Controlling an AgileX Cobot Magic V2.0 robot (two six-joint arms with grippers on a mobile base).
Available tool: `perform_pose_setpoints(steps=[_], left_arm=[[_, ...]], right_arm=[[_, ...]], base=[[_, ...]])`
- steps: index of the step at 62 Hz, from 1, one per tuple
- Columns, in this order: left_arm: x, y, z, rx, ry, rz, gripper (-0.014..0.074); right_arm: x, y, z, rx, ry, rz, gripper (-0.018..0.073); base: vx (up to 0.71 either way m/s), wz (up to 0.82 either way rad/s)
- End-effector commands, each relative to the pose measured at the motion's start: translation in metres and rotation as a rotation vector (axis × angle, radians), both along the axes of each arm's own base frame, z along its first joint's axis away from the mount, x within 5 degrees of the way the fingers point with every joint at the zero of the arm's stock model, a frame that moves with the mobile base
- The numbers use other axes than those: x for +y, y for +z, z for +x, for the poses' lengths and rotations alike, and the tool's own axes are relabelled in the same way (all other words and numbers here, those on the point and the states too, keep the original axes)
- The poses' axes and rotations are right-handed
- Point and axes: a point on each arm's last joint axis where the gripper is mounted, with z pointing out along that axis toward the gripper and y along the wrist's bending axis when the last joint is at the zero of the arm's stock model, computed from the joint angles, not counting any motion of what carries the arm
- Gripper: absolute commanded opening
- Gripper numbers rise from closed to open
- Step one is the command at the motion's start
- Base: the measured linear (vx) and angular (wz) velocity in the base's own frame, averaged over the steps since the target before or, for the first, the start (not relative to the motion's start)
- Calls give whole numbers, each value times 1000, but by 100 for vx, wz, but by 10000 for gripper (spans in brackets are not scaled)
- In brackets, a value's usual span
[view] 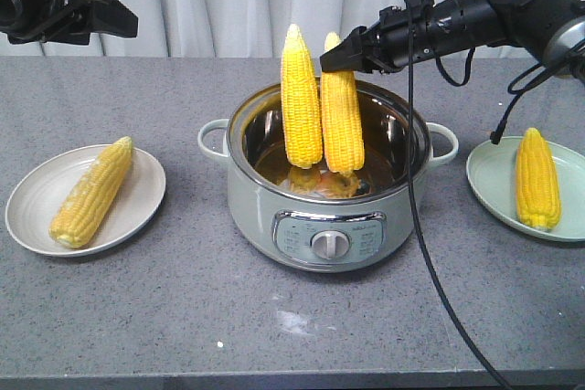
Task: Distribute corn equally
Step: 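Lift the cob high out of the pot with the right gripper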
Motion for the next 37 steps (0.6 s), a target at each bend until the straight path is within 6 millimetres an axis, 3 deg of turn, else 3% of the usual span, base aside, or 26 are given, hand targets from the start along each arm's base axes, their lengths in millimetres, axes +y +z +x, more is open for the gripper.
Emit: perform_pose_setpoints(steps=[1,23,29,37], left_arm=[[-1,27,-11,-104,10,-52,485],[-1,27,-10,-109,14,-56,485],[-4,32,-8,-137,22,-112,485],[-11,43,-6,-229,-15,-244,485]], right_arm=[[-2,67,-20,-172,-6,67,-11],[-4,114,-29,-335,-17,78,-11],[-9,143,-44,-388,-25,97,-9],[-29,200,-87,-477,-41,117,-8]], base=[[0,0],[0,0],[0,0],[0,0]])
